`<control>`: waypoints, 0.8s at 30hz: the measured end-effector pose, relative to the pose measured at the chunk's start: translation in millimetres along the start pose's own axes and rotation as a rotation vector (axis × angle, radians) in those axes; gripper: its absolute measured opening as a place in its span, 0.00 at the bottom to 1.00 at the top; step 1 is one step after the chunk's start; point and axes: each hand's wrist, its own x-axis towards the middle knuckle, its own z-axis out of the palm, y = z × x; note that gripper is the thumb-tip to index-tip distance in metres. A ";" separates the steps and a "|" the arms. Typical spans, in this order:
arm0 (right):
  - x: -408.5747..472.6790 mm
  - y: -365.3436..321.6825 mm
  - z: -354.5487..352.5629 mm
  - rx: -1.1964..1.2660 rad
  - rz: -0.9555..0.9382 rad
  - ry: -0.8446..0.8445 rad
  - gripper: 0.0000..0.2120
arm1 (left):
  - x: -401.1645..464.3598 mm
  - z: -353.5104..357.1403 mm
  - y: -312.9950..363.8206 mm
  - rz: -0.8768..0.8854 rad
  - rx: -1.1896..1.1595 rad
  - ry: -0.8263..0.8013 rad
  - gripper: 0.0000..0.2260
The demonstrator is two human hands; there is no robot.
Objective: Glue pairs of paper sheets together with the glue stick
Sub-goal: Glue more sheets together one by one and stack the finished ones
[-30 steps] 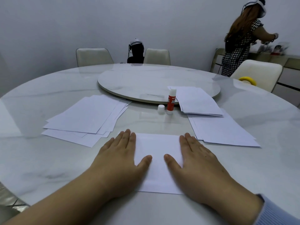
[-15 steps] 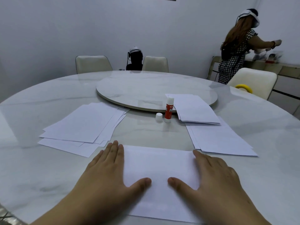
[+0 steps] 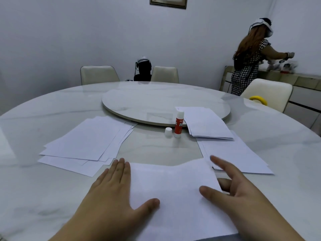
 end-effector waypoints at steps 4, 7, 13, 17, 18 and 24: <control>2.9 -11.8 -15.1 -0.242 -0.134 -0.032 0.21 | 4.6 -5.9 -4.7 -0.014 -0.350 0.095 0.50; 4.3 -34.1 -41.4 -0.113 -0.284 0.079 0.19 | 17.7 -18.5 -28.0 -0.126 -0.603 0.289 0.33; 57.9 -60.0 -91.7 0.382 -0.393 0.564 0.06 | 62.3 -29.0 -76.8 -0.116 -0.073 0.277 0.26; 126.0 -53.2 -78.0 0.681 -0.203 0.596 0.13 | 63.0 -15.8 -73.6 -0.137 -0.070 0.300 0.19; 138.5 -50.5 -69.1 0.699 -0.139 0.588 0.13 | 62.7 -14.9 -72.9 -0.130 -0.058 0.308 0.17; 184.4 -27.7 -25.4 0.833 0.184 0.669 0.15 | 58.7 -17.8 -72.7 -0.053 -0.118 0.373 0.07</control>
